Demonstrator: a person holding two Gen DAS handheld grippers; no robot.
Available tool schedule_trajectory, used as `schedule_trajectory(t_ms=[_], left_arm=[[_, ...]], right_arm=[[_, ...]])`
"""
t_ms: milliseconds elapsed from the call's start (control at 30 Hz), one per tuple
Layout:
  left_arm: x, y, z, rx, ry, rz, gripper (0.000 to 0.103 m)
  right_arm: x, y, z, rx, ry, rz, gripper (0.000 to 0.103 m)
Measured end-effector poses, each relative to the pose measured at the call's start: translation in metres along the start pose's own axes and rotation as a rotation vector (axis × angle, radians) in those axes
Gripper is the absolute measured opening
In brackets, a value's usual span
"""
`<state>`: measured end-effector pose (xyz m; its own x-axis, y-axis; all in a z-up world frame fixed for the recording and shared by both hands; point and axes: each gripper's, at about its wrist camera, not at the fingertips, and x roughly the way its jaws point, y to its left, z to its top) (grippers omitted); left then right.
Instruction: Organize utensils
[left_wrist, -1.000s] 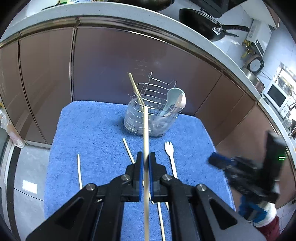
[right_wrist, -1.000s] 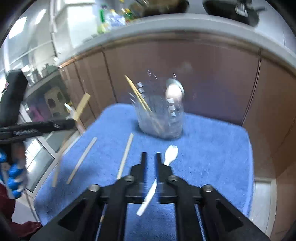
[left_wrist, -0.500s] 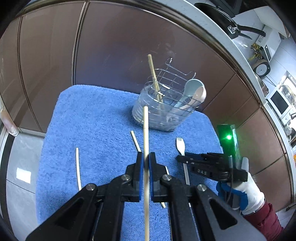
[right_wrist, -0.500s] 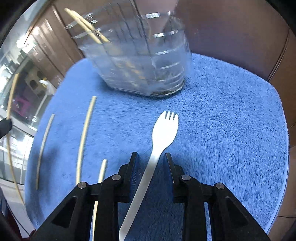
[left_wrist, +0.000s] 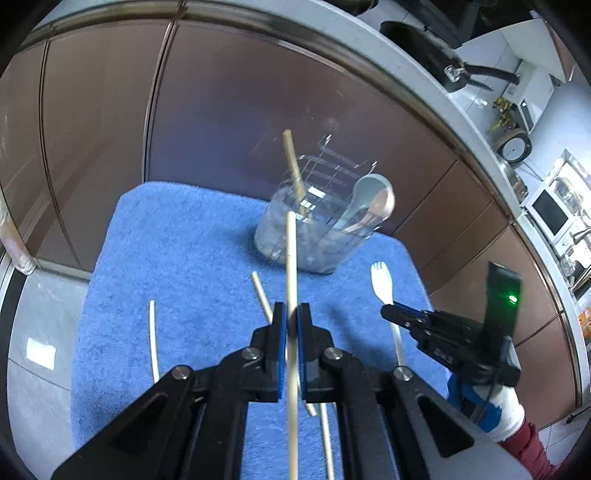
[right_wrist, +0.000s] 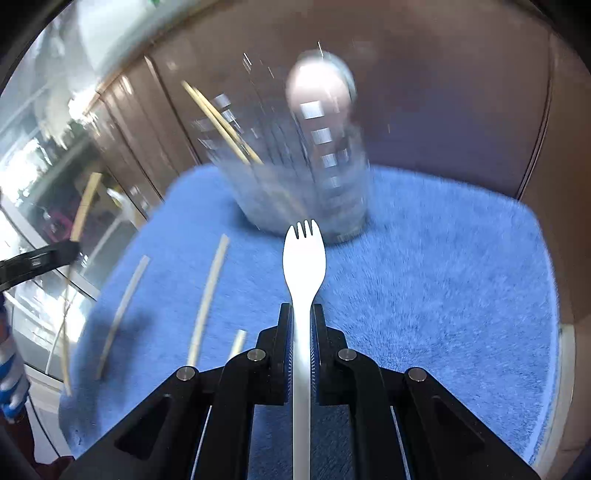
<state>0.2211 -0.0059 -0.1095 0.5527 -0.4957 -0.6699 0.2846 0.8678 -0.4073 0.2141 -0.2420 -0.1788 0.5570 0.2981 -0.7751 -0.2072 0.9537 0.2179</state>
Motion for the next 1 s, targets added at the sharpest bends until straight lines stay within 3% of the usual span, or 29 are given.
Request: schedule_trajectory(t_ms=[233,500,700,1000], left_arm=[[-0.021,-0.027,0.034,0.031,-0.142,-0.044,0.005],[-0.024,-0.046,0.102,0.01,-0.389,-0.075,0.005],[0.004,-0.051,0.141,0.01,-0.533,-0.04,0.005],[0.07,-0.041,0.16,0.007,-0.613,0.079,0.005]], right_arm=[[-0.067,0.026,0.033,-0.046,-0.278,0.046,0.008],[-0.093,0.043,0.102,-0.054,-0.583,0.107,0.008],[-0.067,0.04,0.143,-0.053,-0.719,0.104,0.008],[-0.024,0.012,0.161,-0.05,-0.805,0.033,0.008]])
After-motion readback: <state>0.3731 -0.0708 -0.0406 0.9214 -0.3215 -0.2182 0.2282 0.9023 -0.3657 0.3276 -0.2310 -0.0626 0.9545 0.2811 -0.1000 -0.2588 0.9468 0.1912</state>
